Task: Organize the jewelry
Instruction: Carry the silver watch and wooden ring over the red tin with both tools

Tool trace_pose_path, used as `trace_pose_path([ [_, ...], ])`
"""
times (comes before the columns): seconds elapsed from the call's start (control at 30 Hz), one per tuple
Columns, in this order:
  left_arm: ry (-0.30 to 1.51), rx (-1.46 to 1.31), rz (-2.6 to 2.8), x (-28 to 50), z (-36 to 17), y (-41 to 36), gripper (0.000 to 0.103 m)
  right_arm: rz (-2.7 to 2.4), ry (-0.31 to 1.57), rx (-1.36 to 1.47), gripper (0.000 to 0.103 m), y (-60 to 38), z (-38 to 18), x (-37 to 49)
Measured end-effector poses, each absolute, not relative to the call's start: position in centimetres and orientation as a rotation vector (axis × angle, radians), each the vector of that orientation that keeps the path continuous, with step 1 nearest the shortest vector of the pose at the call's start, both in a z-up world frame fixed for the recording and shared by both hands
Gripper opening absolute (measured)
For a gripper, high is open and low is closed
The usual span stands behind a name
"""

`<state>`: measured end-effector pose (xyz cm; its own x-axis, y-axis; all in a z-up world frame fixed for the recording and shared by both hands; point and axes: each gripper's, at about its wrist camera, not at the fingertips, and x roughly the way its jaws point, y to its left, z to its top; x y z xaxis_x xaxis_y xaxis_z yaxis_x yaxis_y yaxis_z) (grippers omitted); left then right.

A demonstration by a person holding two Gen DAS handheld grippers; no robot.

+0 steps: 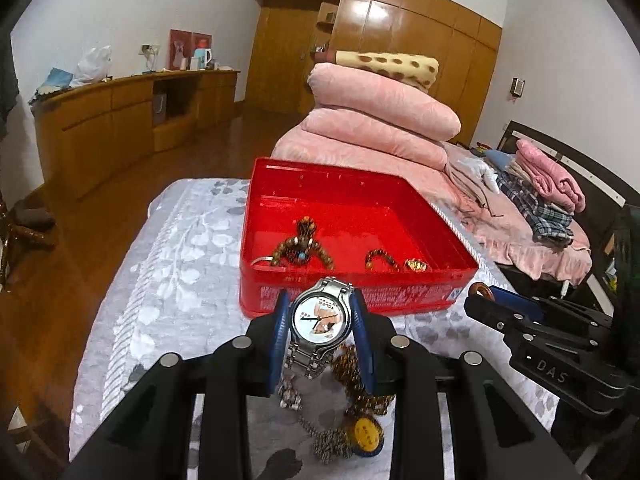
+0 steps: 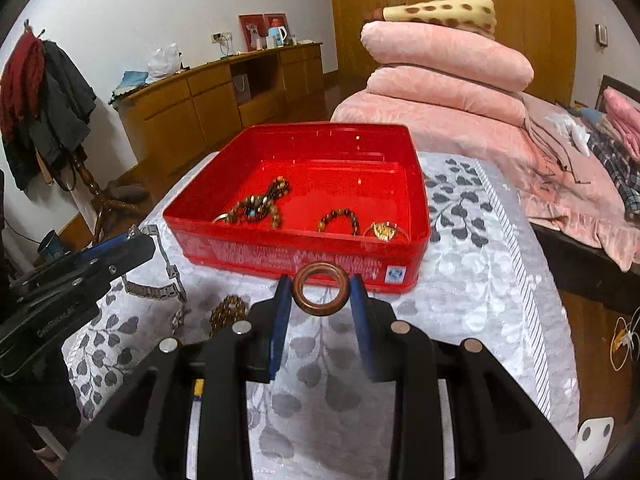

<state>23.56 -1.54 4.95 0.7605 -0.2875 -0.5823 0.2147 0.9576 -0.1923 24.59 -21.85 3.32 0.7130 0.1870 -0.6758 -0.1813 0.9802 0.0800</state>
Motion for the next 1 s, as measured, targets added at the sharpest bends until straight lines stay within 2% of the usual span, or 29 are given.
trace_pose_path([
  [0.5, 0.593, -0.157, -0.287, 29.2, 8.3, -2.6, 0.030, 0.209, 0.715, 0.024, 0.029, -22.6, 6.2, 30.2],
  [0.87, 0.668, -0.137, -0.265, 34.4, 5.9, -4.2, 0.030, 0.185, 0.781, 0.036, 0.029, -23.1, 3.8, 35.0],
  [0.93, 0.698, -0.105, -0.248, 35.1, 5.0, -4.7, 0.030, 0.174, 0.792, 0.034, 0.030, -23.1, 3.3, 35.5],
  [1.0, 0.713, -0.093, -0.233, 35.7, 4.3, -4.7, 0.036, 0.152, 0.791, 0.022, 0.046, -23.1, 2.8, 35.8],
])
